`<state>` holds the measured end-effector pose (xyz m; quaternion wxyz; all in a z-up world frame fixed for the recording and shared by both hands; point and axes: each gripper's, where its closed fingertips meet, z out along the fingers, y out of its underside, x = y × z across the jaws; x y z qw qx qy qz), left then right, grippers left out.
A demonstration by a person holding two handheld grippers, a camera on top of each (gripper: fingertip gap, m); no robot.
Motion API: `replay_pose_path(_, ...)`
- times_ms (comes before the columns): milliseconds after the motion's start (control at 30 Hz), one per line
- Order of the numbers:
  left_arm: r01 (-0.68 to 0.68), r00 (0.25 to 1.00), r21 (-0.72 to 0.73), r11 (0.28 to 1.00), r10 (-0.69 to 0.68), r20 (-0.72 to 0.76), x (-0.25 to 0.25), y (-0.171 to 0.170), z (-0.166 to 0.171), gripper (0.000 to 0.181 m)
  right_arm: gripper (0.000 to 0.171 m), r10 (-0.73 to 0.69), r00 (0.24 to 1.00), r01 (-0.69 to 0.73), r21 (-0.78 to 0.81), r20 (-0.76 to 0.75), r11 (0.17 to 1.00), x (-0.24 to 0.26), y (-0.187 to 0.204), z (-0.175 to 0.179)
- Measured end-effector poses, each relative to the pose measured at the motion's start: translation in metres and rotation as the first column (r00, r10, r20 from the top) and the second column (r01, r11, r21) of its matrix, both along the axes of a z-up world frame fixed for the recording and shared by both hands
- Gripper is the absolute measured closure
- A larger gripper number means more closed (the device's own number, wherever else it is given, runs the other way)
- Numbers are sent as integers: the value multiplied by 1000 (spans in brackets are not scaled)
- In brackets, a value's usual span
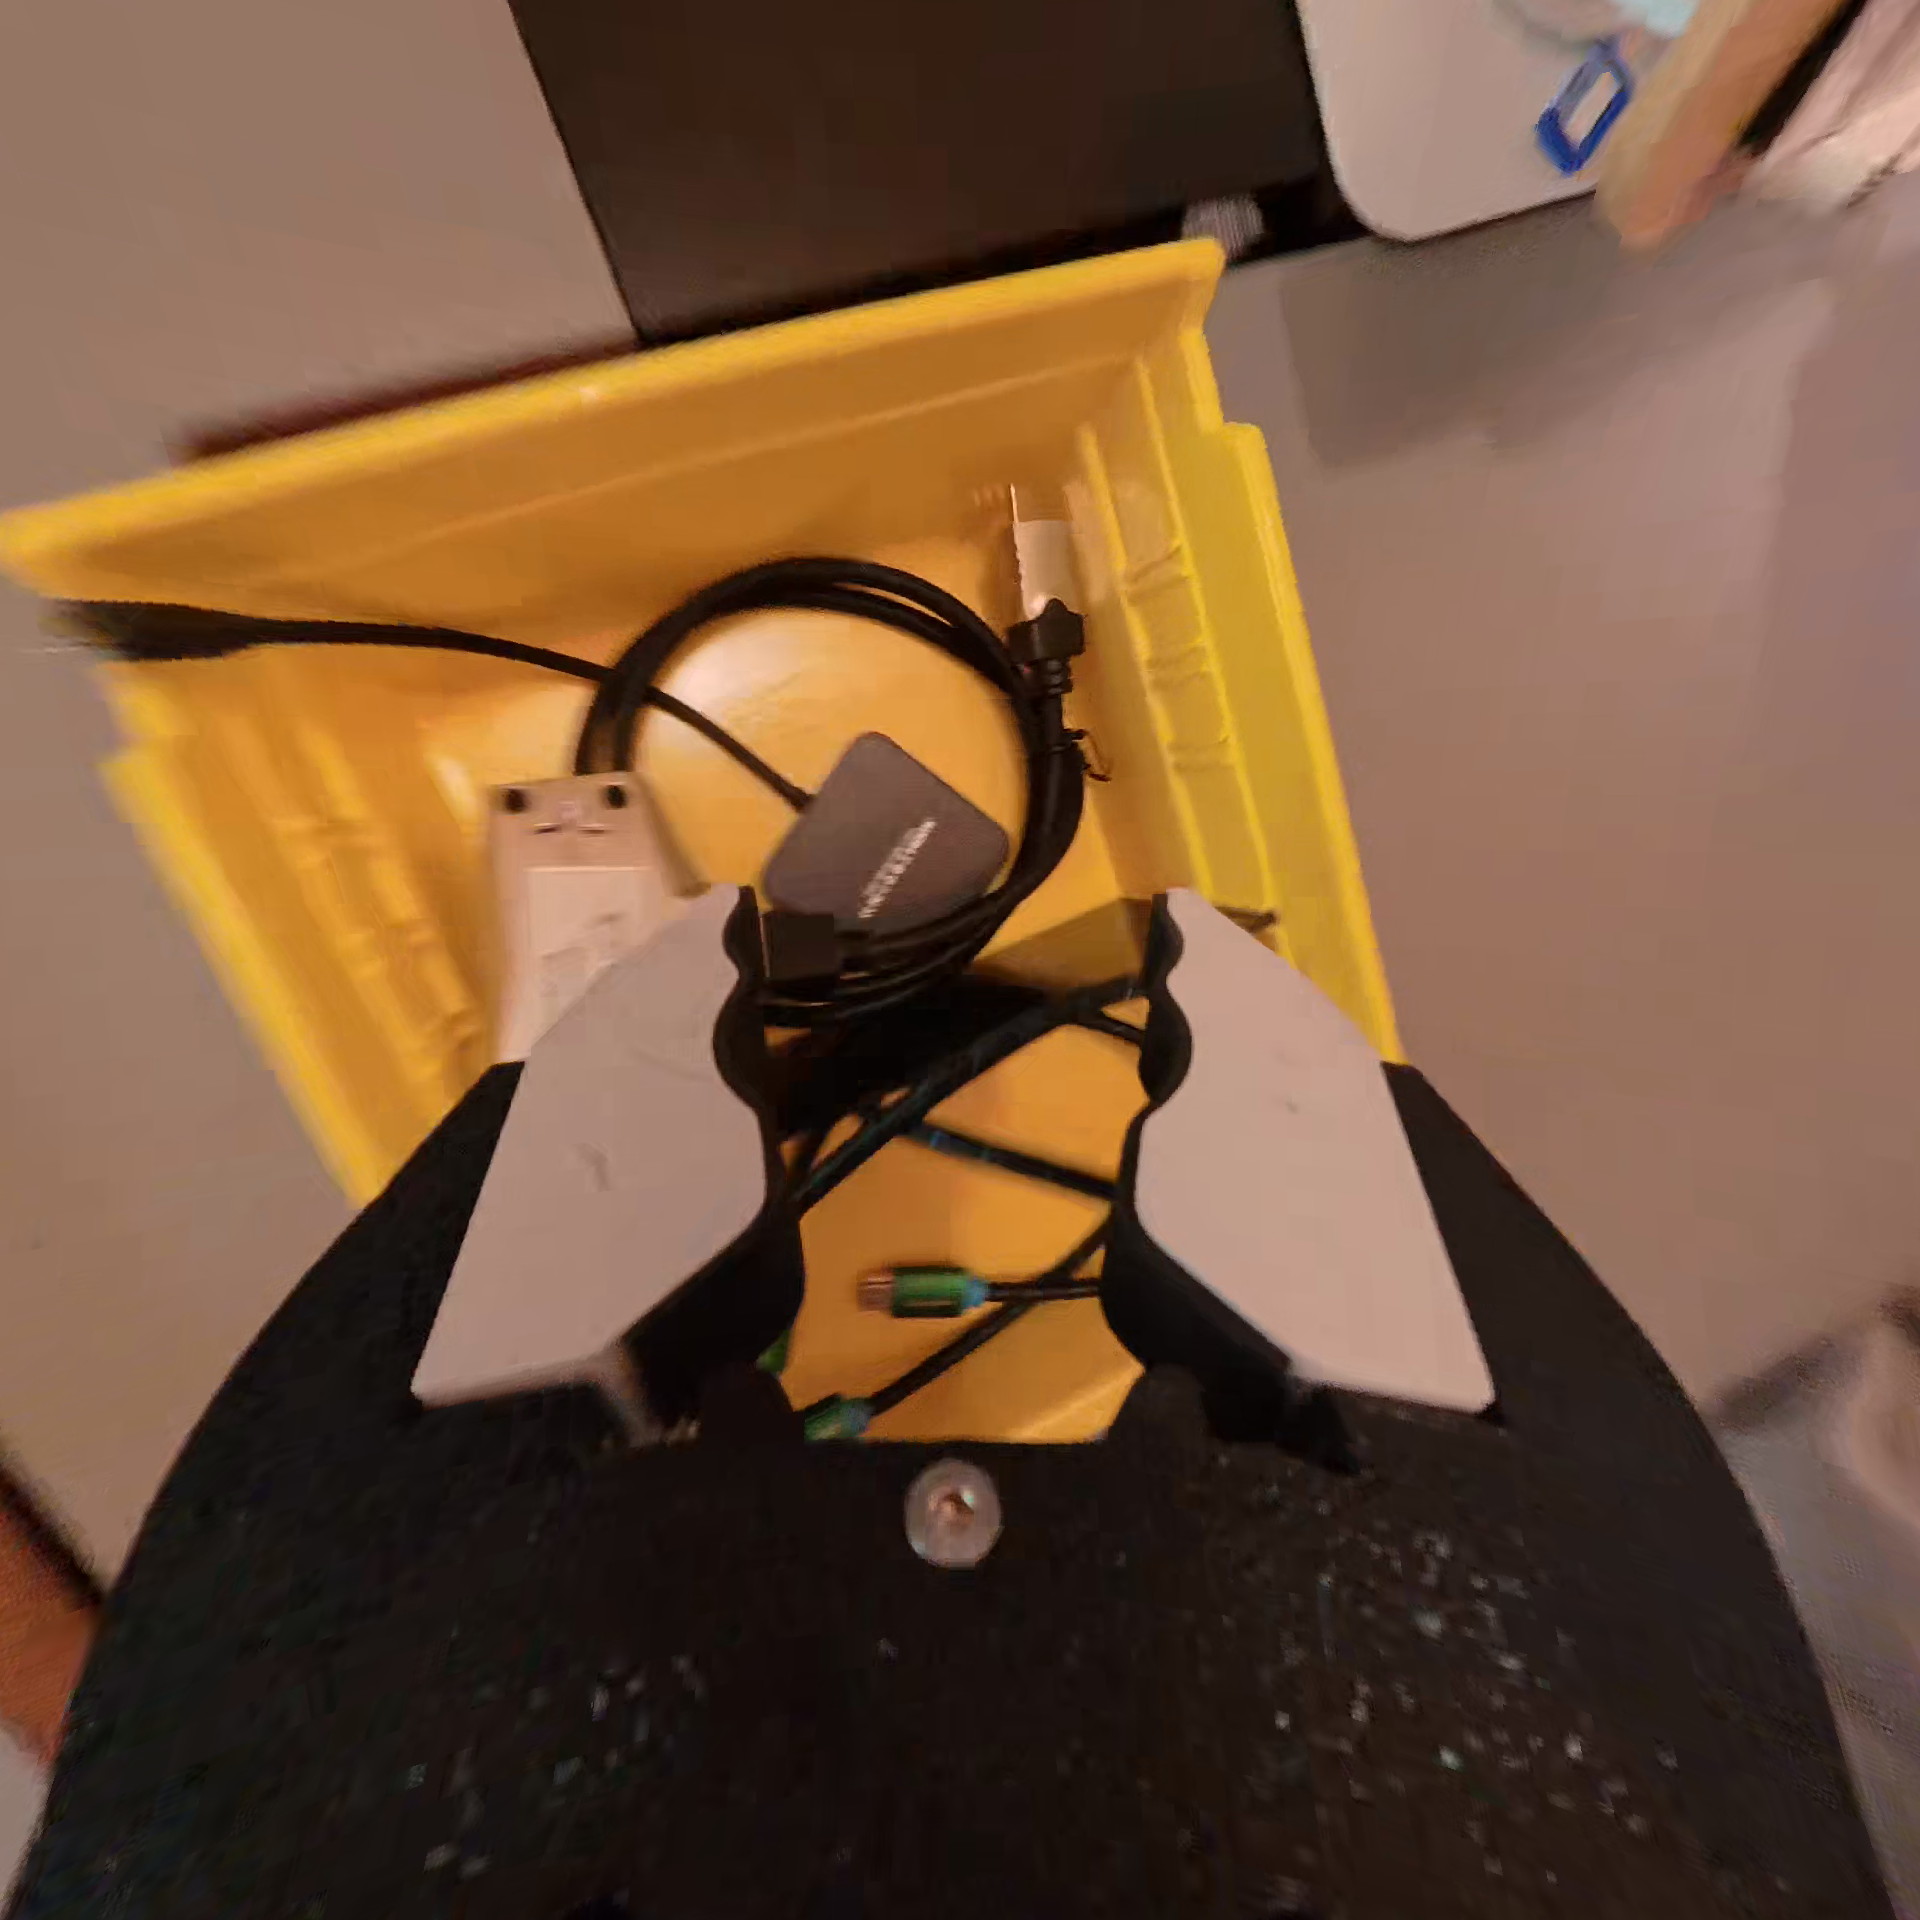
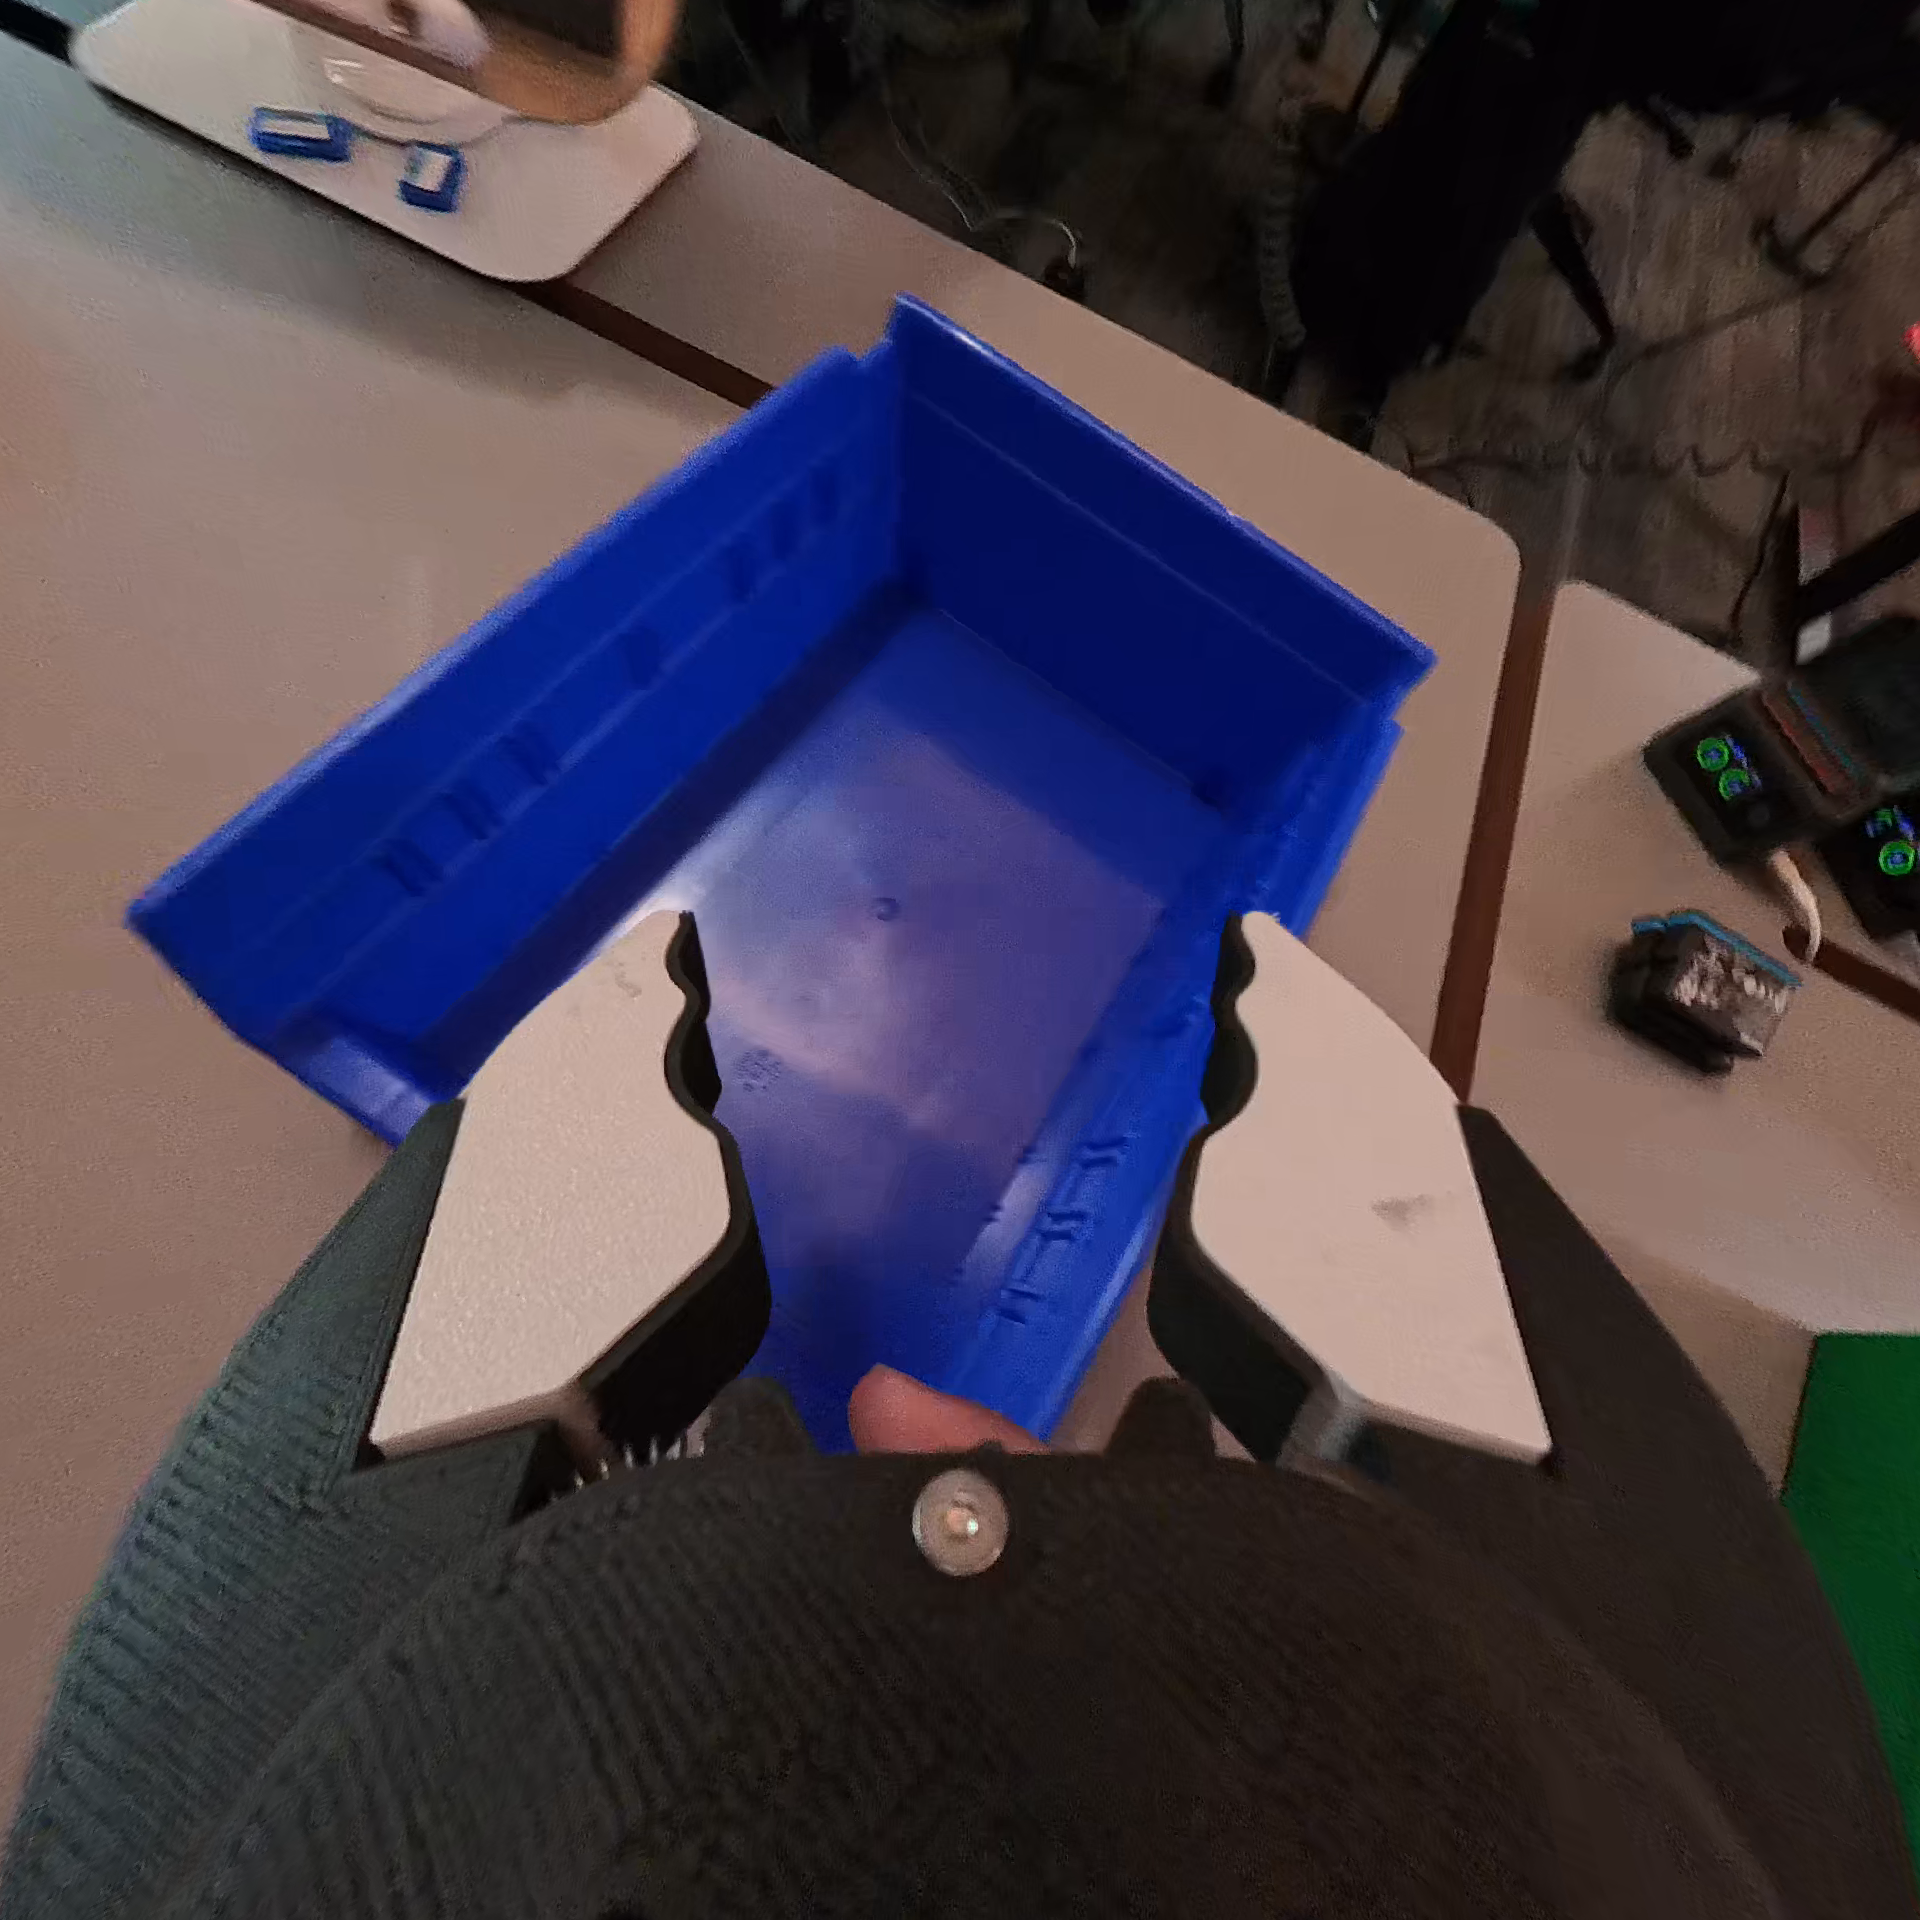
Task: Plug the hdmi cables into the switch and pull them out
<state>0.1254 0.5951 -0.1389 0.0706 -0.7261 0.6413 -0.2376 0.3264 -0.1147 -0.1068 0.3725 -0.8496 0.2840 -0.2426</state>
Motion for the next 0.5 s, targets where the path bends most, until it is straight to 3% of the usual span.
replay_pose_path(67, -48, 983, -102, 994, 29, -180, 15, -9, -29, 108, 80, 44, 997, -44, -1, 56, 999, -13, 16, 4)
replay_pose_path(167, -107, 927, -86, 990, 68, -370, 24, -10, -68, 104, 82, 95, 990, -100, 41, 106, 994, -31, 35, 10)
replay_pose_path(267, -135, 875, -12, 991, 114, -470, 28, -3, -91, 99, 83, 125, 985, -133, 66, 122, 989, -42, 41, 8)
replay_pose_path(500, -85, 769, 127, 988, 146, -623, 18, 2, -113, 109, 82, 148, 984, -155, 67, 103, 986, -50, 36, -23)
